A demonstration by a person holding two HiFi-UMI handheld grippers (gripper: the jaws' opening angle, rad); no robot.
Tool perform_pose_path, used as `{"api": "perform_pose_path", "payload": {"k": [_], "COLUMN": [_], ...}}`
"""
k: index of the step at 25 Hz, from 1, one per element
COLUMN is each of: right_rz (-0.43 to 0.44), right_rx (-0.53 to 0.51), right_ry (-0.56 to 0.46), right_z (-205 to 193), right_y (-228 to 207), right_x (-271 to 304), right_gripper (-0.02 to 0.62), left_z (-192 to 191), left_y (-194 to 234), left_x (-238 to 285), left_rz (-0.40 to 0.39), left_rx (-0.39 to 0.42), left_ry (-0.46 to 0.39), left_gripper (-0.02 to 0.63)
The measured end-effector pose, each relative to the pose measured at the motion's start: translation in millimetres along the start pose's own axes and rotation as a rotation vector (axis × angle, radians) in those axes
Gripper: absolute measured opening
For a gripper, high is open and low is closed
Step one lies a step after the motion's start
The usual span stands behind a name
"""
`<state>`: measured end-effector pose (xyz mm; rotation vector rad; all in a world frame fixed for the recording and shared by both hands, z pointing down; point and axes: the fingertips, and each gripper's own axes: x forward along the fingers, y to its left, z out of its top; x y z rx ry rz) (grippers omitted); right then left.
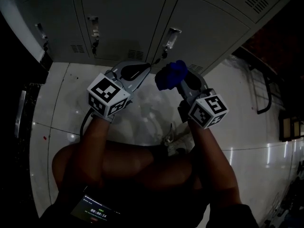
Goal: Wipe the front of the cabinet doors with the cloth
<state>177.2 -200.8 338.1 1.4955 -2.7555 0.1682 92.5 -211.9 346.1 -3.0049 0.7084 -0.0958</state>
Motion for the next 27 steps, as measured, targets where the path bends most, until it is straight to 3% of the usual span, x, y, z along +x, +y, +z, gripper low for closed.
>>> {"api": "perform_pose_path", "payload": {"k": [27], "right_rz": [0.059], "right_rx": [-0.021], "right_ry": [0.028], "right_z": [-9], "right_y": [16], "right_x": [6], "right_gripper": [0.077], "left_z": [-1], "left_y": [-5], "left_x": [-1], "left_rz": [-0.007], "left_rx": [0.002], "left_ry": [0.000], "left_gripper": [0.002]}}
